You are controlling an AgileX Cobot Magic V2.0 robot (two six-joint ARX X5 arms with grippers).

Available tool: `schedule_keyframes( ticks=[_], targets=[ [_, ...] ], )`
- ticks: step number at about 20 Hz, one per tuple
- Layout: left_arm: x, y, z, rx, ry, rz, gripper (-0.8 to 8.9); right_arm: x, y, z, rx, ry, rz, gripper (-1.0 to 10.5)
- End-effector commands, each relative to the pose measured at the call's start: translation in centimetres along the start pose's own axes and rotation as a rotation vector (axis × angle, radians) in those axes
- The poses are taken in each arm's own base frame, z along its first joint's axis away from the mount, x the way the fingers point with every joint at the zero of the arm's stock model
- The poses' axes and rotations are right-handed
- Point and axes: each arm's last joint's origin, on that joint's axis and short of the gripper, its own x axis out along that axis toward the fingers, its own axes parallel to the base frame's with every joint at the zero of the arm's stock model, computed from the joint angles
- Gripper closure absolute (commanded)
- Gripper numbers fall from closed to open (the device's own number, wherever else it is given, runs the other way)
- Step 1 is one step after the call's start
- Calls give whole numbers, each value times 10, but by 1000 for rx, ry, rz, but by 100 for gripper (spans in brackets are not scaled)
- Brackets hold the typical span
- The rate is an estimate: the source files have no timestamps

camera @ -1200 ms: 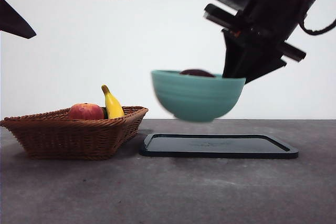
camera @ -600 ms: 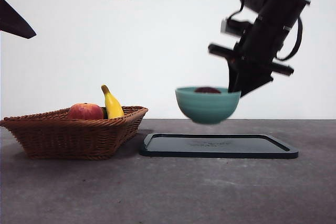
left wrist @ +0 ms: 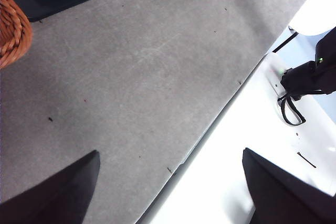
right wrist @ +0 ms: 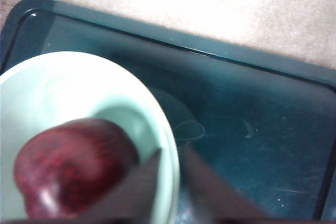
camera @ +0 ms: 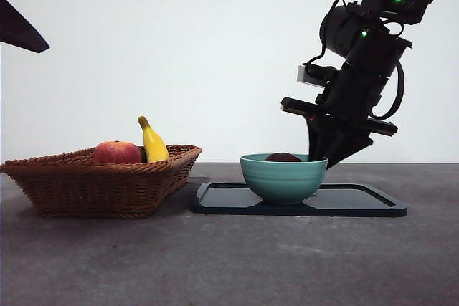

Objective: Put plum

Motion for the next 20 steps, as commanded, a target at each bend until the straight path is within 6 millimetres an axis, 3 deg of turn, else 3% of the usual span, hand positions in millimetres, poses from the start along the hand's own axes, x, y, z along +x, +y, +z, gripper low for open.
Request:
schedule_keyframes(
  ticks=[1, 4, 9, 12, 14, 17, 20],
  targets=[
    [0, -1, 2, 28, -5, -7, 379, 1, 3, 6, -4, -13, 4, 725],
    [0, -1, 2, 27, -5, -7, 379, -22, 7, 14, -2, -68, -2, 725],
    [0, -1, 2, 28, -5, -7, 379, -114, 25, 17, -56, -221, 34, 725],
    [0, -1, 2, 28, -5, -7, 379, -172, 35, 1, -123, -254, 52, 725],
    [0, -1, 2, 28, -6, -7, 379, -200, 37, -13, -144, -250, 50, 725],
    [0, -1, 2, 28, -6, -7, 379, -229, 39, -38, -153, -262, 72, 725],
    [0, -1, 2, 29, -6, -7, 379, -239, 37, -70, -167, -268, 147, 725]
  ],
)
